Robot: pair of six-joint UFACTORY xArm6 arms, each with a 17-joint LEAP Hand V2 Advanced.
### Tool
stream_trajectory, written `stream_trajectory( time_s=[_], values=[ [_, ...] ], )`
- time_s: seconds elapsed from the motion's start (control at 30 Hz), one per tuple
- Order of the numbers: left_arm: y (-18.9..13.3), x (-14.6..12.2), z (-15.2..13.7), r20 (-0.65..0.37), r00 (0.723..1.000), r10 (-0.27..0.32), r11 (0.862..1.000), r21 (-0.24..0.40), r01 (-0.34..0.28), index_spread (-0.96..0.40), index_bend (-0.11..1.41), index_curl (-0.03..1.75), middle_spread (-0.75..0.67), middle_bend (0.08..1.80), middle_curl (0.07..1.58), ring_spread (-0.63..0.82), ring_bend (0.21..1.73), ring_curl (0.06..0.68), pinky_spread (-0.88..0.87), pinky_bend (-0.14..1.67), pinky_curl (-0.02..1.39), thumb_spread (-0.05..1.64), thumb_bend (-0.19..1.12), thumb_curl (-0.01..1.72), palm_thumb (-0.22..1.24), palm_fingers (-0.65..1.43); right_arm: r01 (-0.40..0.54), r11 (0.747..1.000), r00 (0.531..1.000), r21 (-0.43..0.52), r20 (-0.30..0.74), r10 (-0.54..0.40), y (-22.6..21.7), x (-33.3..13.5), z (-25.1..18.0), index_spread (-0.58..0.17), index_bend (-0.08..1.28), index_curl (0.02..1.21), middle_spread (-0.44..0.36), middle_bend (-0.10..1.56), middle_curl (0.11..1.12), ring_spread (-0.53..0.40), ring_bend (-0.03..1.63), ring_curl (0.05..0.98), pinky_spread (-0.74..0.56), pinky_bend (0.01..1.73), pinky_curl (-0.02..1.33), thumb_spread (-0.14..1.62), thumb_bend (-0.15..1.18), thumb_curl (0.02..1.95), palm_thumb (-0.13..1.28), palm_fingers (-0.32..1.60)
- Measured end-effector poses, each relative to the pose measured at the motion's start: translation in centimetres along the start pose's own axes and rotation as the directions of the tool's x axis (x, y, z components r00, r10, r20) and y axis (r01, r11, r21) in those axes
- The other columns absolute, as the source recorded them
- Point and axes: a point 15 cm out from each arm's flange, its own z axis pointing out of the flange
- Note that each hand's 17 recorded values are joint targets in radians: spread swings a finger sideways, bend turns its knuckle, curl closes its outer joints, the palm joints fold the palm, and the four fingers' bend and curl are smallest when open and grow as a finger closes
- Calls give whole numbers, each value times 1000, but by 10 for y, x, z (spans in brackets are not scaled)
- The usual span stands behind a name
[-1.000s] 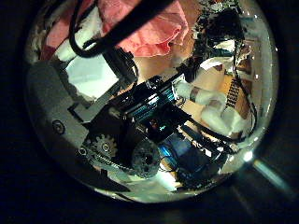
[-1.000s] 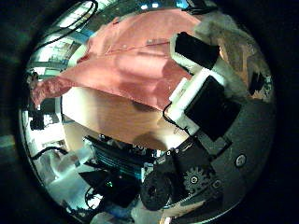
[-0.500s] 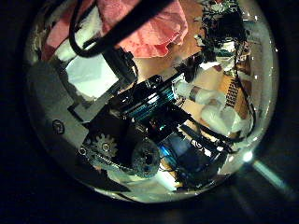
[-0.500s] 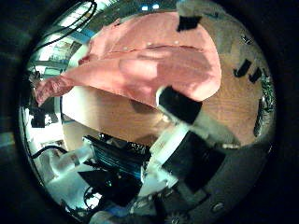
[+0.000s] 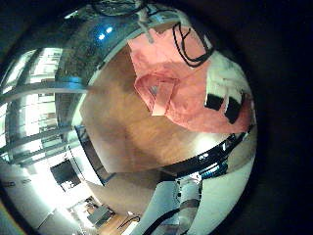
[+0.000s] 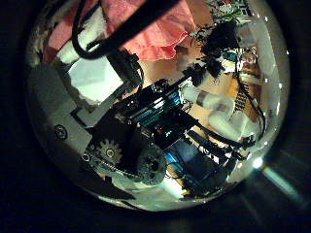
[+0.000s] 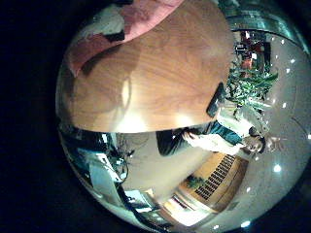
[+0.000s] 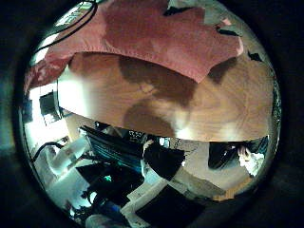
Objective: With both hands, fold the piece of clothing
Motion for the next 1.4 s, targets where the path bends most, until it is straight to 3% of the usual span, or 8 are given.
stream_trajectory(
  time_s=[0.4, 0.7, 0.83, 0.9, 1.03, 1.13, 1.23, 1.4],
  values=[
    [-1, -2, -1, -1, 1000, -4, 1000, 1, 4, -678, 198, 1495, -653, 859, 1042, -493, 1286, 482, -642, 1159, 539, 1053, -18, 533, 819, 1135, -2, 999, 1000, -40, 4, 2, -17, 1, 7, -407, 187, 438, -144, 418, 429, -119, 715, 306, 106, 721, 294, 1030, -23, 330, 400, 193],
    [1, -5, -4, -2, 1000, -11, 1000, 5, 11, -673, 203, 1498, -653, 859, 1042, -493, 1286, 482, -645, 1152, 539, 1053, -18, 533, 819, 1136, 13, 996, 1000, -90, 10, -12, -23, -3, 21, -394, 179, 397, -148, 434, 416, -140, 759, 295, 98, 667, 247, 1025, -22, 335, 454, 350],
    [2, -5, -5, -2, 1000, -11, 1000, 4, 11, -669, 198, 1499, -653, 860, 1042, -493, 1287, 482, -647, 1152, 540, 1053, -18, 533, 819, 1134, 23, 995, 1000, -100, 9, -23, -27, -6, 23, -397, 190, 387, -179, 476, 425, -197, 833, 304, 21, 685, 228, 1022, -18, 341, 488, 515],
    [2, -5, -5, -2, 1000, -11, 1000, 2, 11, -668, 198, 1499, -653, 860, 1042, -493, 1287, 482, -647, 1151, 541, 1053, -18, 533, 819, 1134, 28, 995, 1000, -100, 6, -28, -28, -6, 23, -411, 184, 384, -222, 531, 442, -248, 911, 320, -111, 784, 237, 1018, -8, 351, 529, 773],
    [3, -6, -7, -2, 1000, -13, 1000, 5, 13, -665, 203, 1500, -653, 859, 1042, -493, 1286, 482, -648, 1149, 542, 1053, -18, 533, 819, 1137, 34, 994, 999, -103, 1, -34, -28, -6, 23, -442, 204, 412, -296, 611, 483, -294, 971, 352, -353, 917, 261, 1011, -3, 377, 616, 1101],
    [4, -6, -6, -3, 1000, -15, 1000, 3, 15, -663, 199, 1501, -653, 859, 1042, -493, 1287, 482, -649, 1149, 543, 1053, -18, 533, 819, 1135, 37, 994, 999, -103, -6, -38, -28, -5, 23, -461, 371, 504, -320, 747, 546, -297, 1021, 402, -435, 954, 303, 1000, -6, 398, 684, 1322],
    [4, -8, -6, -3, 1000, -16, 1000, 3, 16, -662, 203, 1502, -653, 858, 1042, -493, 1286, 482, -649, 1147, 543, 1053, -18, 533, 819, 1137, 42, 994, 999, -98, -24, -45, -28, 0, 21, -451, 586, 607, -291, 885, 609, -277, 1075, 440, -410, 1037, 349, 982, 5, 420, 771, 1402],
    [6, -8, -8, -5, 1000, -17, 1000, 5, 17, -659, 204, 1503, -653, 858, 1042, -493, 1285, 482, -650, 1146, 545, 1053, -18, 533, 819, 1137, 27, 998, 999, -56, -31, -29, -33, 3, 12, -401, 855, 748, -248, 1062, 710, -251, 1240, 523, -328, 1236, 451, 969, 66, 502, 971, 1290]
  ],
)
